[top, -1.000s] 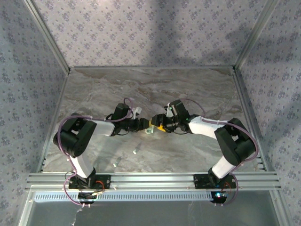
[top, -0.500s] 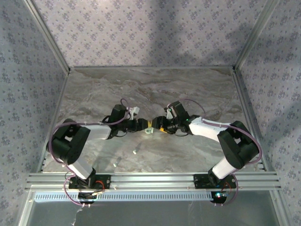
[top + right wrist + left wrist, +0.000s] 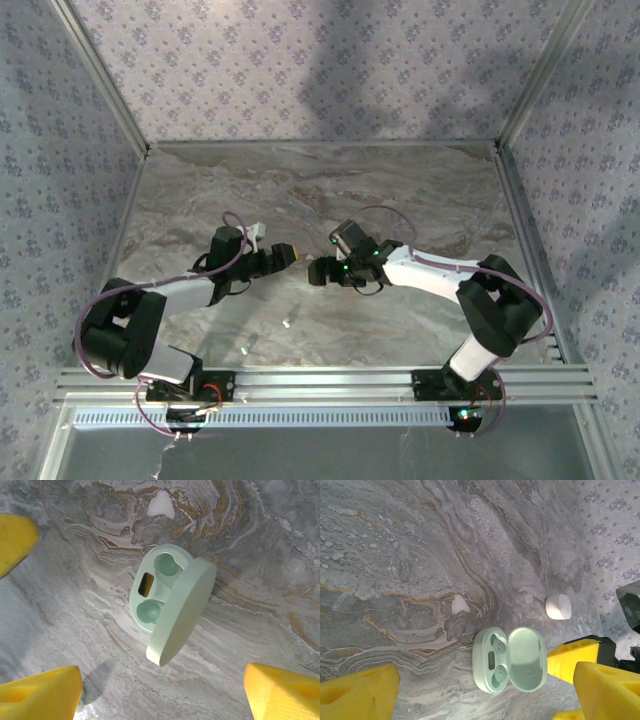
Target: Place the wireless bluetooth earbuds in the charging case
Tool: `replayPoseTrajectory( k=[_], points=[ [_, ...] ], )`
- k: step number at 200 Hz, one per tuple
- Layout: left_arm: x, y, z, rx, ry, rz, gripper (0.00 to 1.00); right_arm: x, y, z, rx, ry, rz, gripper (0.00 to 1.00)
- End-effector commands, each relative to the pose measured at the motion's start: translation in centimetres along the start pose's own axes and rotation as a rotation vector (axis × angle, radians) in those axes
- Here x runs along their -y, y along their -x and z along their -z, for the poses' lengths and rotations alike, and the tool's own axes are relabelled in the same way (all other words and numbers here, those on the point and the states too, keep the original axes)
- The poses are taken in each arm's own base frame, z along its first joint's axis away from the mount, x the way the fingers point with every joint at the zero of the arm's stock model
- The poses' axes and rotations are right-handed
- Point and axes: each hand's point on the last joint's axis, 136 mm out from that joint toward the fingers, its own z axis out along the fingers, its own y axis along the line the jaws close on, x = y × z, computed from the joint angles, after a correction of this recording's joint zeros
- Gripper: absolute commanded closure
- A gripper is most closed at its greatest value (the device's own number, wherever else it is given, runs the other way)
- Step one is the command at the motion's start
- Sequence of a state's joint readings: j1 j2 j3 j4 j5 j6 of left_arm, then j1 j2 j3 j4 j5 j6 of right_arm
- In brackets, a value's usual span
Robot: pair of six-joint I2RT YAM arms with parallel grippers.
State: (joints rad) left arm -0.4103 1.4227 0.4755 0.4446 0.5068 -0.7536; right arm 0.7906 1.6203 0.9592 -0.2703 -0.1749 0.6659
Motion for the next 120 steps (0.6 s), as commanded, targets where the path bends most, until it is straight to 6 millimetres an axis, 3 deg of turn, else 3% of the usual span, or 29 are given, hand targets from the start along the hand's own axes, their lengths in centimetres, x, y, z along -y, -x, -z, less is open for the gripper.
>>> replayPoseTrajectory(
  k=[1,49,120],
  points=[
    [0.1,0.6,0.4,0.027,0.001,-0.009,0.08,1.9,-0.8,-0.6,-0.041,-0.16,0.082,0.14],
    [0.3,0.6,0.3,0.022,-0.006,-0.01,0.07,2.5,-0.7,-1.3,-0.056,-0.284,0.122,0.15],
    [0.3,0.5,0.3,0.019,-0.009,-0.01,0.07,4.7,0.0,0.0,-0.042,-0.425,0.144,0.16]
  ],
)
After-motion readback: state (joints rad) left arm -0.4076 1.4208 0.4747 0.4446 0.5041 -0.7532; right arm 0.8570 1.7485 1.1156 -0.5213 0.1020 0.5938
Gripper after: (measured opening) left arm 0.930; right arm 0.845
